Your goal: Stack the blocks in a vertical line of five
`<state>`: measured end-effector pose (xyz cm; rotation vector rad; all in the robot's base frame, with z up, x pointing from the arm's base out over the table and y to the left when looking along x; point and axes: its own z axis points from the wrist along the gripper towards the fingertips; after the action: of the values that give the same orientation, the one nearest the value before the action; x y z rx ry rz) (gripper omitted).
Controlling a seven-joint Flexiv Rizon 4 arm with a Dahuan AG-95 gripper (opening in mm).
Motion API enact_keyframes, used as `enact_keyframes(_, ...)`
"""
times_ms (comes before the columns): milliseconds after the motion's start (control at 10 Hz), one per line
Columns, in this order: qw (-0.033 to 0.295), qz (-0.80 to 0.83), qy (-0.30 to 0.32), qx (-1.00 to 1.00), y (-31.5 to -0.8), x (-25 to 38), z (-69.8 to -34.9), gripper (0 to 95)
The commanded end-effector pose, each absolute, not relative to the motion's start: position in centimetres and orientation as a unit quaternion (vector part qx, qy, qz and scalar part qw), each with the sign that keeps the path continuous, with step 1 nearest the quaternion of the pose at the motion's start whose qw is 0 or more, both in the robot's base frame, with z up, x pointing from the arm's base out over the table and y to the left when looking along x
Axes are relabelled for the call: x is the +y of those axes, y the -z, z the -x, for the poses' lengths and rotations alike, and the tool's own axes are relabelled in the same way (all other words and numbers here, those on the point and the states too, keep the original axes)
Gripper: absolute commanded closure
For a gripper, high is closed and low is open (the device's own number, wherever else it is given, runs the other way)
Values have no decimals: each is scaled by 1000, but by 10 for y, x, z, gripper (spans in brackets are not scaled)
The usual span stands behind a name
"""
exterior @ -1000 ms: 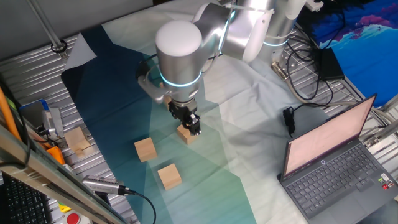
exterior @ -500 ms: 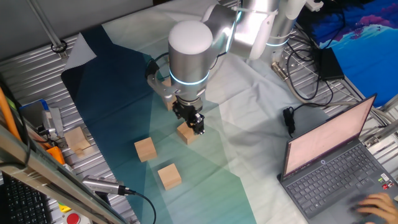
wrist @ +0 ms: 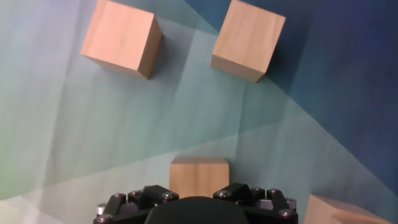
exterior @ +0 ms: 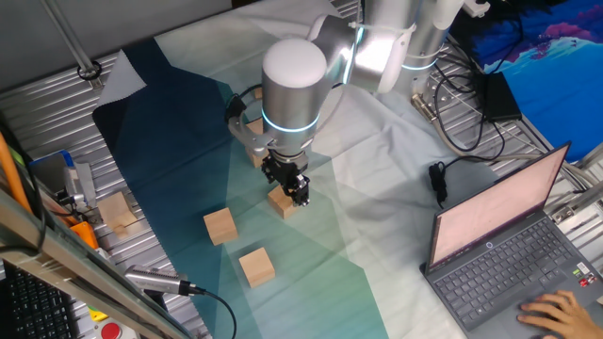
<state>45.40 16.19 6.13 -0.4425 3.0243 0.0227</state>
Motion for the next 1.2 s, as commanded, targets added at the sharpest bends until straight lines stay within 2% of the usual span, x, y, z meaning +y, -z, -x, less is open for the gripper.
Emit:
enact_keyframes(100, 44, 144, -8, 989, -59, 161, -453, 190)
enact_keyframes(800, 49, 141, -6, 989, -49, 163, -456, 190)
enact_keyframes(900, 45, 132, -2, 990, -48, 165, -457, 570)
enact_keyframes(1000, 43, 129, 1, 991, -46, 166, -457, 570)
enact_keyframes(1100, 43, 128, 3, 991, -45, 167, -457, 760)
enact_keyframes(1200, 43, 128, 3, 991, -45, 167, -457, 760)
